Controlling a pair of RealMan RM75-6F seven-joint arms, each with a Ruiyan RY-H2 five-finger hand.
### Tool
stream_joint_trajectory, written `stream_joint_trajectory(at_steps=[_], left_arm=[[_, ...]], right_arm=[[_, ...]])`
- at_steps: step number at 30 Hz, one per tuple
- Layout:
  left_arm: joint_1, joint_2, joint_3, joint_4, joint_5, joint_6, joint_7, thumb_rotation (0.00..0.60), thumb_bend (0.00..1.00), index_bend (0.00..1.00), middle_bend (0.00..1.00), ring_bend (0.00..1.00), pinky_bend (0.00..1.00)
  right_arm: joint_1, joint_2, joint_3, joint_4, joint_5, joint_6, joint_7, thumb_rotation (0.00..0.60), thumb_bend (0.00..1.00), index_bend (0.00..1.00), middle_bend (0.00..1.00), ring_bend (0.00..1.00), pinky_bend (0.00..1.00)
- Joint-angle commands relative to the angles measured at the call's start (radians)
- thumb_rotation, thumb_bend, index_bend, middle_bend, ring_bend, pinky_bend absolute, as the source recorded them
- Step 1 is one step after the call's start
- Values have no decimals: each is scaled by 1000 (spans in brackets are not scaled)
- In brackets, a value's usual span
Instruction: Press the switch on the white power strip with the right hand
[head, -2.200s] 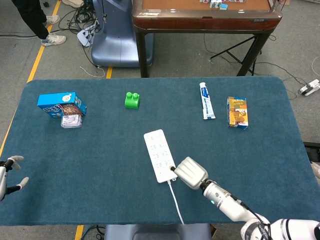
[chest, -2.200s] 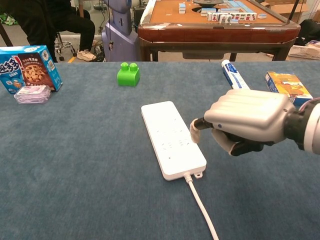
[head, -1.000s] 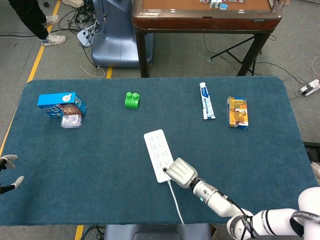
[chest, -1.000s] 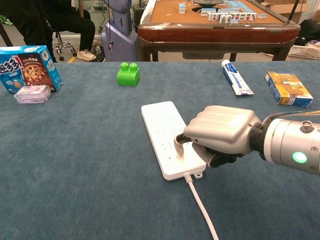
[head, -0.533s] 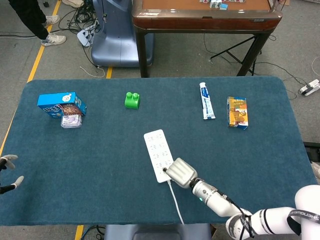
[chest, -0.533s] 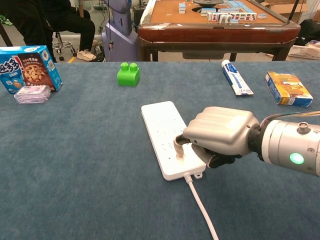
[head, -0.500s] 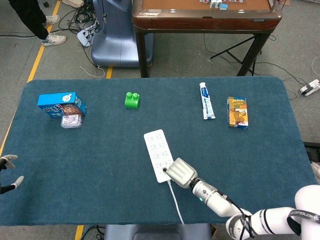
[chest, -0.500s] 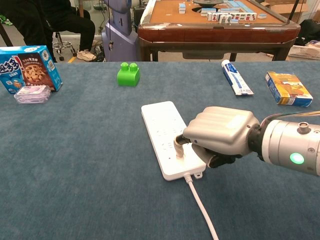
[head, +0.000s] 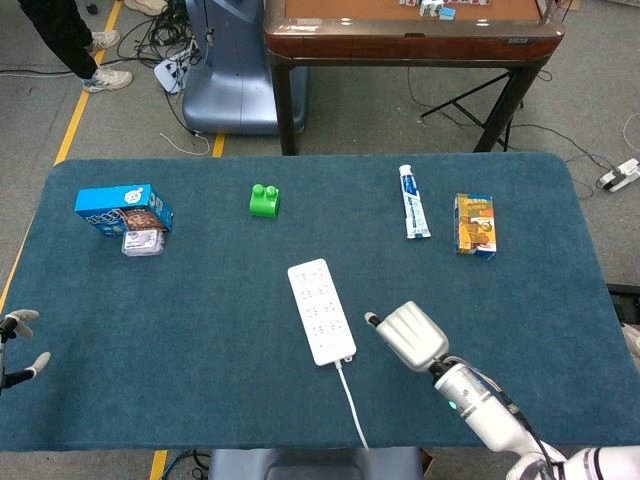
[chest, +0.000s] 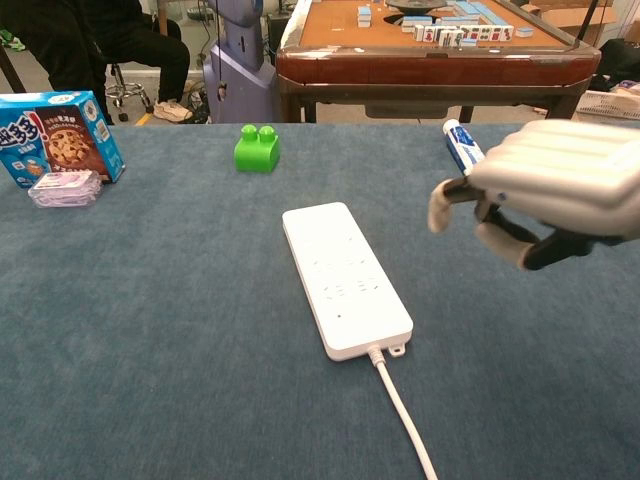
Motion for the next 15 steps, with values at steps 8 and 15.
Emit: stream_joint_trajectory(at_steps=[8,15], left_arm=[[-4,-28,15,-11,44,24,78,600,209,416,501,450,635],[-9,-34,22,-25,60,24,105,600,209,415,501,449,635]], right_arm=[[-294,131,-89,105,-174,343,253,600,442,319,323,340,326],[-447,145,-71,221,-165,487,463,600,442,319,292,309,281]])
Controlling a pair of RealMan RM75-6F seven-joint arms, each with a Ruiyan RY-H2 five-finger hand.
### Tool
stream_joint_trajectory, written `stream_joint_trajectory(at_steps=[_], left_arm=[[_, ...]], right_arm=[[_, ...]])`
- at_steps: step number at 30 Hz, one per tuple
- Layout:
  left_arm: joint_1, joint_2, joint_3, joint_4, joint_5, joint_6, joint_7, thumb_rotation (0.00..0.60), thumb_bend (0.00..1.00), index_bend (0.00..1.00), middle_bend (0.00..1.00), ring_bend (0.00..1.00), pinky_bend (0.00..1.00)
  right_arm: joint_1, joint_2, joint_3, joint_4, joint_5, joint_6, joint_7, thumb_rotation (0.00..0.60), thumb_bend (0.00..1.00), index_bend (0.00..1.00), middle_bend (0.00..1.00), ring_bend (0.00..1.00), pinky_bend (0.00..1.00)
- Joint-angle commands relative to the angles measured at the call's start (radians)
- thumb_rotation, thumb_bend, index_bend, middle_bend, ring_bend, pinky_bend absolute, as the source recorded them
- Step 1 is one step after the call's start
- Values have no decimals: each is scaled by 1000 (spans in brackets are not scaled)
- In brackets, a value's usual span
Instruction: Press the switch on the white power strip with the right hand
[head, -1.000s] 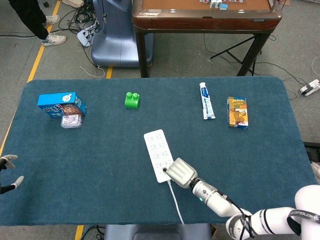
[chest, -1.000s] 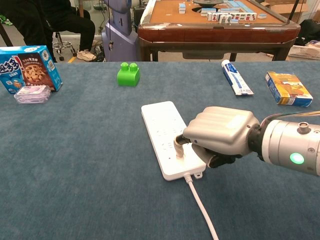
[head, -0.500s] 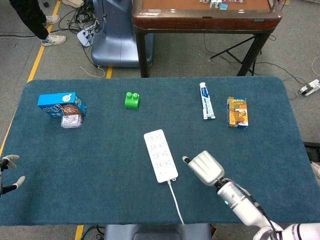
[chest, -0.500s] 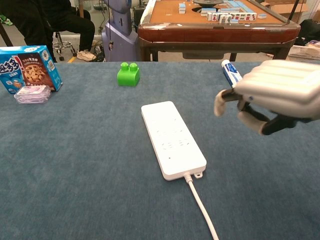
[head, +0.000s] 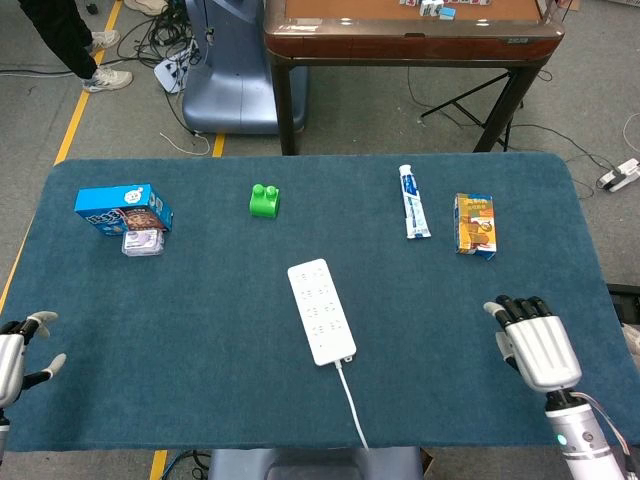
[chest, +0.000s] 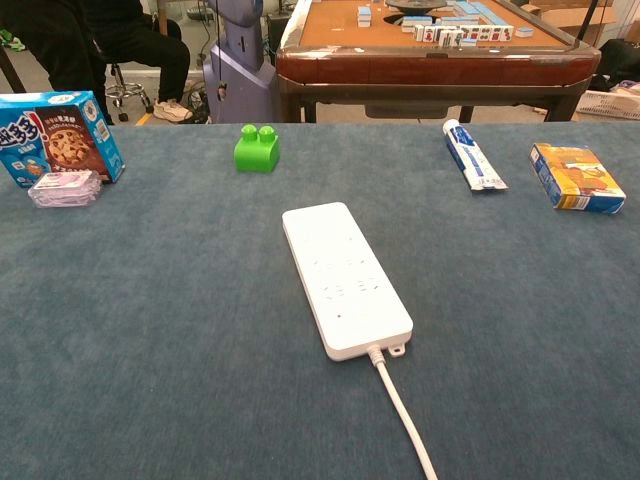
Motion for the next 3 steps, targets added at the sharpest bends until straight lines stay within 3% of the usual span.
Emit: stream_joint_trajectory(at_steps=[1,3], left_arm=[[-1,2,4,-10,8,0,5,600,209,414,501,449,635],[-2,2,9,-16,20,2,11,600,209,414,501,449,635]], right_arm=[[-94,4,23,97,12,84,142,600,442,319,292,309,281],[-124,-9,48,149,32,108,198,600,442,319,292,309,281]])
